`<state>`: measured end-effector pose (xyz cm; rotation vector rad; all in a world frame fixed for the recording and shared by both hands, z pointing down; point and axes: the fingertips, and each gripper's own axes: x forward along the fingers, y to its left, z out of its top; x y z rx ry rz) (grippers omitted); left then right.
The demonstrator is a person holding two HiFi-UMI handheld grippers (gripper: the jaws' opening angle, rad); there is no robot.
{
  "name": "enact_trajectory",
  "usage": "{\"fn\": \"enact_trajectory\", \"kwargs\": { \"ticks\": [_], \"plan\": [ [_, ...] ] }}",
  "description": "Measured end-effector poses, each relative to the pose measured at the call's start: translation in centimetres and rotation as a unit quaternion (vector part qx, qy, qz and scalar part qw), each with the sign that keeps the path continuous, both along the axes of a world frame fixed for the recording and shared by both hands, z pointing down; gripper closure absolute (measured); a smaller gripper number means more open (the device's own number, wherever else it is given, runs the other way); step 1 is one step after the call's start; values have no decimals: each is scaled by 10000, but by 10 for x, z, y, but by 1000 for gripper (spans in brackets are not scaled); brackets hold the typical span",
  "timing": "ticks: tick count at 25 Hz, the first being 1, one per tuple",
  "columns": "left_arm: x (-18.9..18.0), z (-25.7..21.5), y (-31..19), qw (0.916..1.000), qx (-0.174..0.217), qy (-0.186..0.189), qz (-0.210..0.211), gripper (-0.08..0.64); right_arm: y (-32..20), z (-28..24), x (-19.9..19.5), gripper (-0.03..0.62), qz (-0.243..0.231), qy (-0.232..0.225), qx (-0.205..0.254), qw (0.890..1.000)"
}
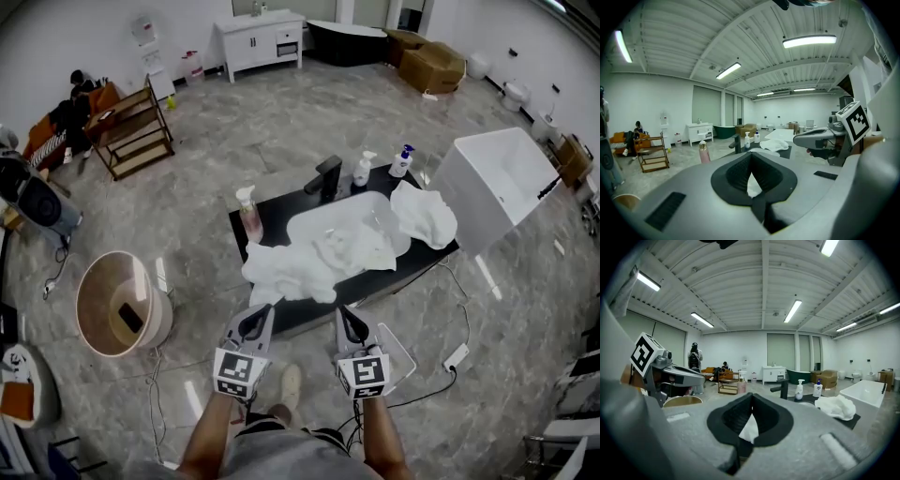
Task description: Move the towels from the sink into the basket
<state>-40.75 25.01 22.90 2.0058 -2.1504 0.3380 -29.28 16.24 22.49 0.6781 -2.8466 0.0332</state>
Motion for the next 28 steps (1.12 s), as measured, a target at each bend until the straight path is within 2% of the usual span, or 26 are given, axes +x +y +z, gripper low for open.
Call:
{"fn": "enact_trajectory", "kwargs": {
  "ticks": [8, 9, 10, 12, 16, 19, 22, 28],
  "plan": [
    [-60, 43, -24, 9992, -339, 147, -152, 551, -38, 53, -73, 591, -205, 259, -295, 9990],
    [-66, 46, -25, 9990, -371, 174, -178, 551, -41, 58, -80, 555, -238, 277, -345, 9987],
    [-71, 49, -26, 9988, -400, 198, -200, 551, -43, 63, -86, 465, -263, 301, -375, 9985],
    [-79, 56, -29, 9985, -451, 235, -219, 551, -51, 73, -98, 435, -276, 388, -330, 9983],
    [-90, 68, -36, 9978, -528, 328, -211, 551, -59, 103, -119, 245, -492, 740, -340, 9955],
    [-97, 78, -41, 9974, -599, 352, -208, 551, -62, 131, -132, 139, -719, 1068, -407, 9908],
    [-106, 88, -46, 9968, -659, 383, -233, 551, -62, 161, -142, 82, -906, 1373, -515, 9850],
    [-120, 109, -50, 9945, -853, 516, -309, 551, -62, 205, -152, 52, -999, 1747, -731, 9768]
  ]
}}
